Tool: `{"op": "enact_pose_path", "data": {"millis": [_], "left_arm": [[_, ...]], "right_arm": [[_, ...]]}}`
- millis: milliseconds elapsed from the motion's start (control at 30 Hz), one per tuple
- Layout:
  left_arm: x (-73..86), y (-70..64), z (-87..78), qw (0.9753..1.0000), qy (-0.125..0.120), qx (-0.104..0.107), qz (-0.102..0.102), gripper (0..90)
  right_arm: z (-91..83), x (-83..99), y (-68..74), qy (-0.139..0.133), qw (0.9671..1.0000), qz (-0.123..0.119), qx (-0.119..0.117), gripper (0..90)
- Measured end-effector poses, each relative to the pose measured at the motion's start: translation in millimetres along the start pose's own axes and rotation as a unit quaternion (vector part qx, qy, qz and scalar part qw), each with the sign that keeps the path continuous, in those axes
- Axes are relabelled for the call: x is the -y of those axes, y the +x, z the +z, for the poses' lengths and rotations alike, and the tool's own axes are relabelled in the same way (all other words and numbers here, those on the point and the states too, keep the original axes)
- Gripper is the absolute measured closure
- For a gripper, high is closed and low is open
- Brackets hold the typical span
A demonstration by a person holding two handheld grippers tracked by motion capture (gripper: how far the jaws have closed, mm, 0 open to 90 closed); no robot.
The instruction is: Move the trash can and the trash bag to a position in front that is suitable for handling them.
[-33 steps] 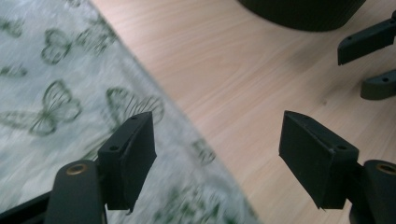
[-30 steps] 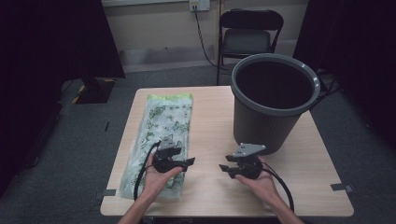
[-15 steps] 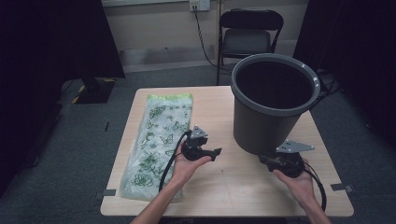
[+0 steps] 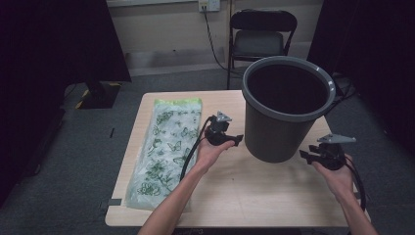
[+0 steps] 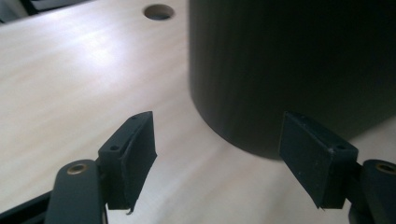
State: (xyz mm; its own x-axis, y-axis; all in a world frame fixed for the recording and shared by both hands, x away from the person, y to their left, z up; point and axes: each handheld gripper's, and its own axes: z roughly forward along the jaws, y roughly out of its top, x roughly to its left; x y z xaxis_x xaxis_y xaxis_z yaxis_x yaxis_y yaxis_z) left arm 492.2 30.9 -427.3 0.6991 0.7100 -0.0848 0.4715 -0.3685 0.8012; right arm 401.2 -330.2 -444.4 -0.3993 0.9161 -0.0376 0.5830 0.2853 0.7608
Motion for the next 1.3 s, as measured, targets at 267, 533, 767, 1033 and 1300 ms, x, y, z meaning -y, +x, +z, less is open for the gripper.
{"op": "enact_pose_path", "data": {"millis": [267,533,767,1033,1300], "left_arm": [[-24.5,14.2,21.9,0.9994,-0.016,-0.026,-0.018,27.4],[-31.9,19.4,32.8,0.9985,-0.021,-0.038,-0.033,31.7],[-27.0,31.5,22.1,0.9993,-0.016,-0.005,-0.033,38.3],[-8.5,48.2,-8.9,0.9991,-0.014,-0.008,-0.038,50.5],[16.8,69.9,-42.3,0.9978,-0.024,-0.014,-0.060,50.6]], "right_arm": [[21.9,-25.5,-33.1,-0.008,0.9975,0.028,0.065,41.8],[36.6,-46.0,-50.0,-0.045,0.9937,0.081,0.062,49.4],[33.8,-44.8,-43.4,-0.064,0.9952,0.070,0.026,58.6],[35.3,-44.0,-6.2,-0.077,0.9964,0.034,-0.006,60.4],[35.0,-49.3,29.2,-0.080,0.9949,0.006,-0.060,60.1]]}}
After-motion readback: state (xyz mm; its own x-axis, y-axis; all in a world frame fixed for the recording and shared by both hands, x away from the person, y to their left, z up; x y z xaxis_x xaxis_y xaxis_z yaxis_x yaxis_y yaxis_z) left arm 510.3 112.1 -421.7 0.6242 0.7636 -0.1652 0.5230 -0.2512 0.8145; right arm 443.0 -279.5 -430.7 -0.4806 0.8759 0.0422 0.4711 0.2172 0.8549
